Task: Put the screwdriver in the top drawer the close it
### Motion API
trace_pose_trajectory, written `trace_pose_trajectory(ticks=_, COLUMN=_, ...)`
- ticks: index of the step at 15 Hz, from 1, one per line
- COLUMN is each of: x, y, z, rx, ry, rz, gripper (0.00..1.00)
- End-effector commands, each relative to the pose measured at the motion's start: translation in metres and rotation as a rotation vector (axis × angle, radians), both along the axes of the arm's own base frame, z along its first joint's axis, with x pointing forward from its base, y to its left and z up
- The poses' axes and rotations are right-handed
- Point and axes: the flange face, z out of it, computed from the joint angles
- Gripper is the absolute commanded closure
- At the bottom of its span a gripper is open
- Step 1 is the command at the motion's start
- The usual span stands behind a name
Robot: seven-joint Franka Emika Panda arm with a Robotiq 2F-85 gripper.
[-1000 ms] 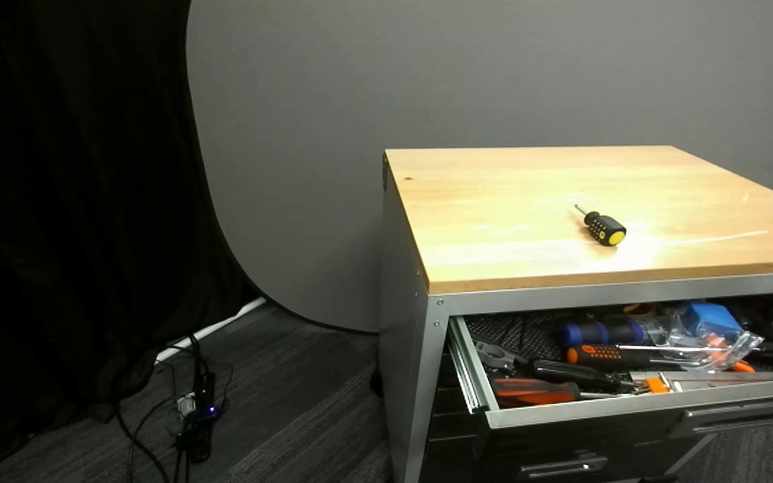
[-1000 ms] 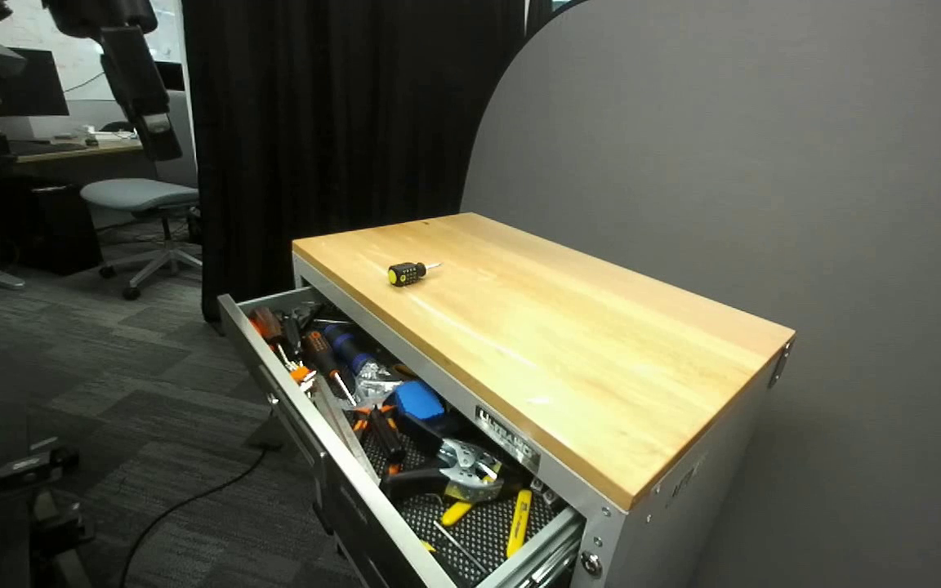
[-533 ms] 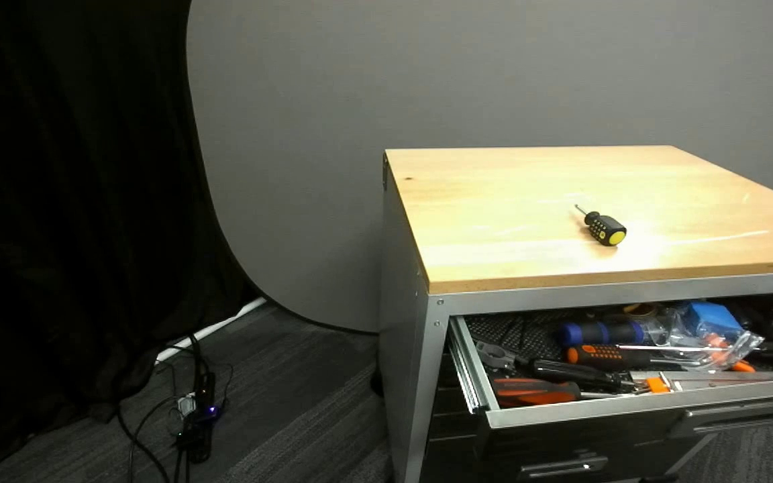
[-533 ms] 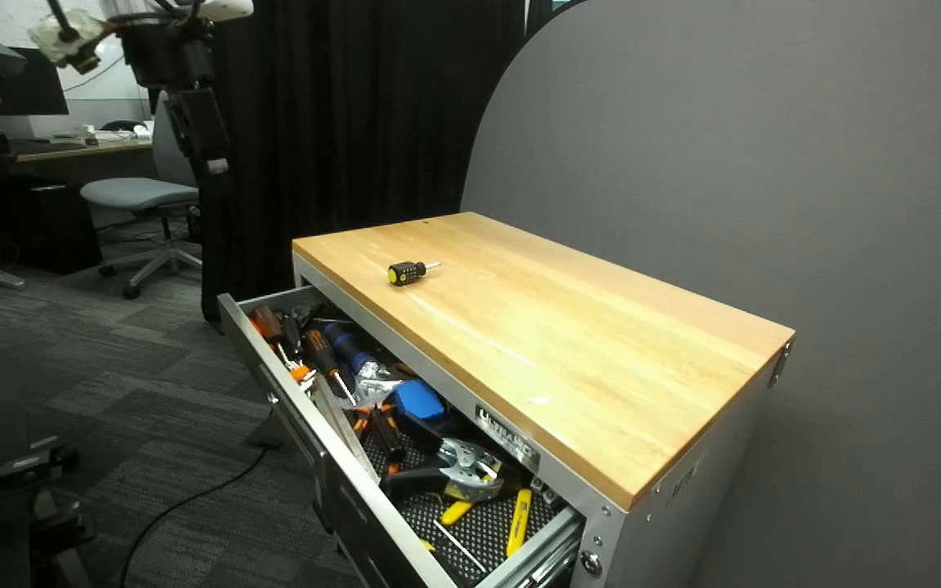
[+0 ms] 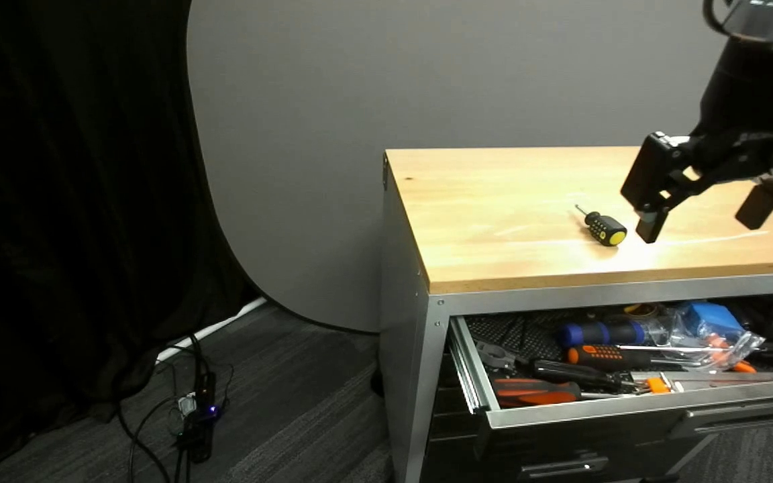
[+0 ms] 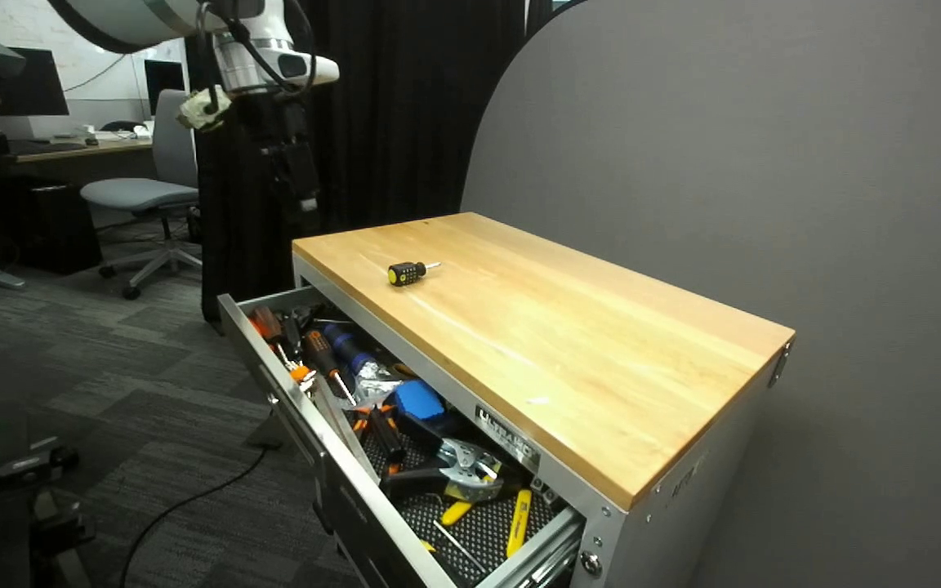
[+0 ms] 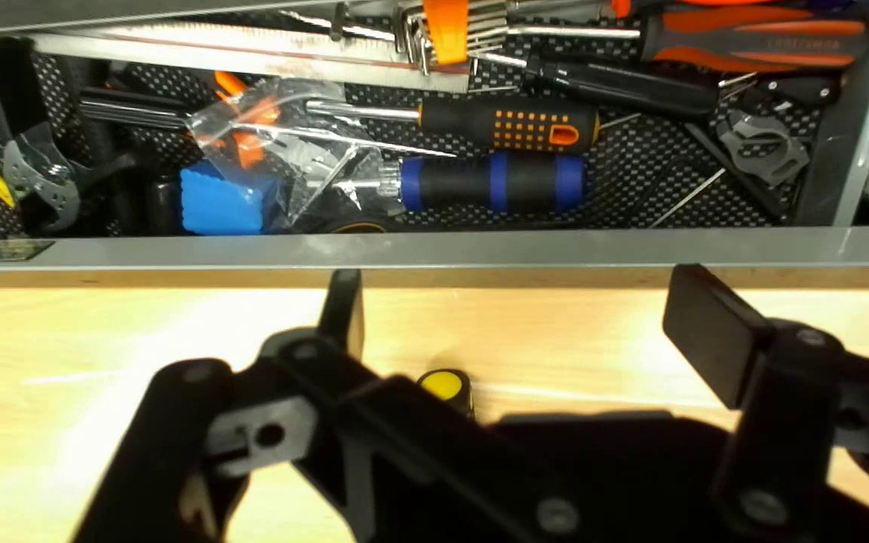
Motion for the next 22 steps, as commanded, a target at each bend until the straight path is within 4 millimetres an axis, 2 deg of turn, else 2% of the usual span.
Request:
trace_pose_trajectory(ticks=1, x=0.052, y=0.015, z=-0.021, rx=0.010, ry=-0.001, rz=-0.023, gripper=0.00)
trace_pose_trajectory(ticks=2, x=0.061, y=0.006, z=-0.022, rx=0.008, ry=0.000, rz=-0.032, gripper=0.00)
trace_pose_trajectory(ticks=8, x=0.112, y=-0.002, z=-0.047, rx=-0.001, ry=0.003, rz=-0.070, gripper=0.00)
trace_pose_trajectory(ticks=12, x=0.134, y=-0.003, z=-0.068, rx=-0.003, ry=0.002, rz=-0.085, gripper=0.00)
trace_pose_trajectory(ticks=16, x=0.150, y=-0.004, z=-0.079, rx=-0.036, ry=-0.014, rz=-0.104, gripper=0.00)
trace_pose_trajectory(ticks=17, x=0.153, y=-0.004, z=-0.081, rx=-0.048, ry=-0.014, rz=-0.106, gripper=0.04)
trace_pose_trajectory(ticks=18, x=0.155, y=-0.005, z=-0.081, rx=-0.059, ry=-0.017, rz=-0.108, gripper=0.26)
trace_pose_trajectory(ticks=20, x=0.157, y=-0.006, z=-0.082, rx=-0.064, ry=-0.013, rz=-0.116, gripper=0.31)
trace_pose_trajectory(ticks=22, x=0.156, y=-0.012, z=-0.078, rx=-0.069, ry=-0.010, rz=-0.125, gripper=0.48)
